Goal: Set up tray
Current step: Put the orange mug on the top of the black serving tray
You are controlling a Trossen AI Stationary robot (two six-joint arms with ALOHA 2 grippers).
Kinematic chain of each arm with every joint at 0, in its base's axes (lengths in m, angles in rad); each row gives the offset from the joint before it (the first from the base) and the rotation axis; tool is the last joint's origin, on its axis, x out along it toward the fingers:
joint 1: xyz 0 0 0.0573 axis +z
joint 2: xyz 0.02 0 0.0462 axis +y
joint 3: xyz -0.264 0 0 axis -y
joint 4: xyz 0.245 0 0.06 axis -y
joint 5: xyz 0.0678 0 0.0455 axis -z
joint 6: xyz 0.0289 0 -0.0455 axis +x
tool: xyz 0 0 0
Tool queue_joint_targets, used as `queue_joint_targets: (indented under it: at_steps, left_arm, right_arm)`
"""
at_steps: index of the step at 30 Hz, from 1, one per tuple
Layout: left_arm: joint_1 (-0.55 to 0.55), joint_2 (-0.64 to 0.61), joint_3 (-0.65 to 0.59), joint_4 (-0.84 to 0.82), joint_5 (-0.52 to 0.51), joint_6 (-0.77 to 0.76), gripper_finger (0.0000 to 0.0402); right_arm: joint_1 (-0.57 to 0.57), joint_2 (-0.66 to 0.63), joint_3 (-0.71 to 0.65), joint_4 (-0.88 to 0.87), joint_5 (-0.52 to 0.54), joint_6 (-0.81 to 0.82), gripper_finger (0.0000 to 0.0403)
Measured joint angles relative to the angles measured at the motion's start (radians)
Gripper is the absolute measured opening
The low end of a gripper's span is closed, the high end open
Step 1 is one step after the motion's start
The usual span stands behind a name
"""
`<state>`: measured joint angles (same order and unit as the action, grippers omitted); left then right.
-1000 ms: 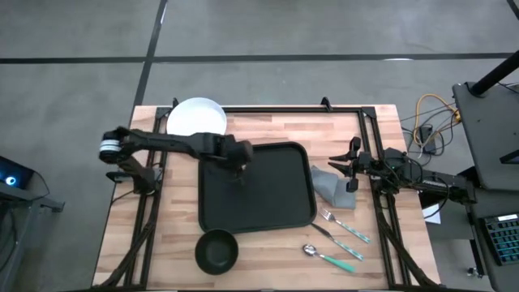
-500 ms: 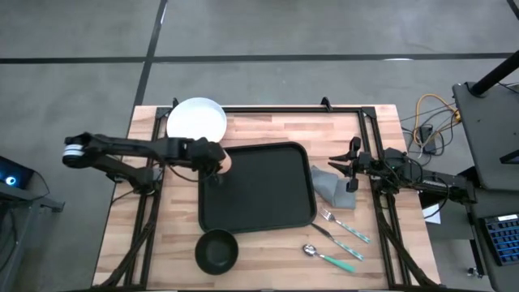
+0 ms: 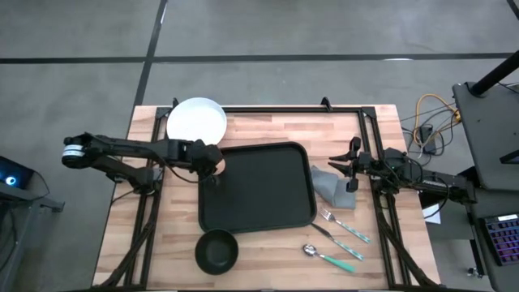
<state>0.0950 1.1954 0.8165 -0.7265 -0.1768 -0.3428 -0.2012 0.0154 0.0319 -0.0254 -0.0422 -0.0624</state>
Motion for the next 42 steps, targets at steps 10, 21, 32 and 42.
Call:
queue_joint_targets:
  at_steps: [10,21,32,42]
  left_arm:
    - [0.018,0.002,-0.009,0.0,-0.01,0.0,0.0]
    - [0.018,0.002,-0.047,0.005,-0.011,0.0,0.0]
    - [0.02,0.002,-0.064,0.026,-0.011,0.016,0.0005]
    - [0.02,0.002,-0.052,0.032,-0.011,0.019,0.0006]
  right_arm:
    - [0.0,0.0,0.0,0.0,0.0,0.002,0.0068]
    - [0.0,0.0,0.0,0.0,0.0,0.0,0.0068]
    - [0.0,0.0,0.0,0.0,0.0,0.002,0.0068]
    - [0.0,0.0,0.0,0.0,0.0,0.0,0.0068]
